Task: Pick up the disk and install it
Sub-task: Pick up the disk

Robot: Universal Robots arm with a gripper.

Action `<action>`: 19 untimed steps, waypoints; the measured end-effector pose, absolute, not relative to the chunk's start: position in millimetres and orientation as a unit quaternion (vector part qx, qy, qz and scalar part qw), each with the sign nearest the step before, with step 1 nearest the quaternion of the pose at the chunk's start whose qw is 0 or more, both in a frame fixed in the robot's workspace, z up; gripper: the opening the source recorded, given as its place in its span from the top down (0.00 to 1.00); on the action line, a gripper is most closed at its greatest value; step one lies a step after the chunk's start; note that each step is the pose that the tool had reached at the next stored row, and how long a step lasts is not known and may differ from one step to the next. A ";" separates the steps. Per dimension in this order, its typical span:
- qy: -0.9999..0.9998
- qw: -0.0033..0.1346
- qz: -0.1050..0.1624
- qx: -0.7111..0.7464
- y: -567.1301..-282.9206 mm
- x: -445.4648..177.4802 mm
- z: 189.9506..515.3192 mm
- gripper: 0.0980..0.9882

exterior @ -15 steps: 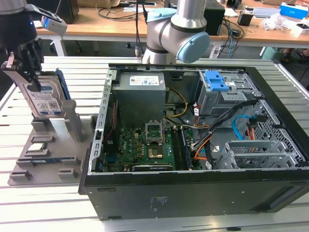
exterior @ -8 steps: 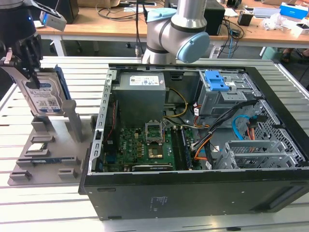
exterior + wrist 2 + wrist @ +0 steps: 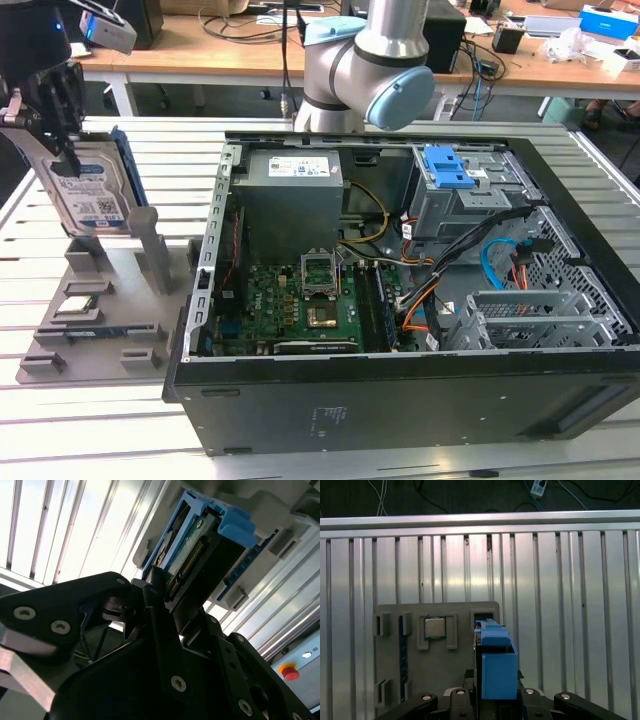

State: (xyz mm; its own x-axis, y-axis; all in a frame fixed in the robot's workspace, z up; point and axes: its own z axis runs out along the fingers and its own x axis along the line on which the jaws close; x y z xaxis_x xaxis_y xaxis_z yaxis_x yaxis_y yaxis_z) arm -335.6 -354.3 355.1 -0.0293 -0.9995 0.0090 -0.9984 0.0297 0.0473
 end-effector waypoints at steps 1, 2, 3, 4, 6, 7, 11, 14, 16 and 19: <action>-0.717 0.020 -0.014 0.696 -354.3 -335.3 356.7 0.70; -0.717 0.020 -0.014 0.696 -354.3 -335.2 357.6 0.70; -0.717 0.020 -0.014 0.696 -354.3 -335.1 358.4 0.70; -0.717 0.020 -0.014 0.696 -354.3 -335.0 359.3 0.70; -0.717 0.020 -0.014 0.696 -354.3 -334.7 361.1 0.70; -0.717 0.020 -0.014 0.696 -354.3 -334.6 362.0 0.70; -0.717 0.020 -0.014 0.696 -354.2 -334.2 366.1 0.70; -0.717 0.020 -0.014 0.696 -354.2 -333.8 369.6 0.70; -0.717 0.020 -0.014 0.696 -354.2 -333.5 372.8 0.70; -0.717 0.020 -0.014 0.696 -354.2 -333.0 376.1 0.70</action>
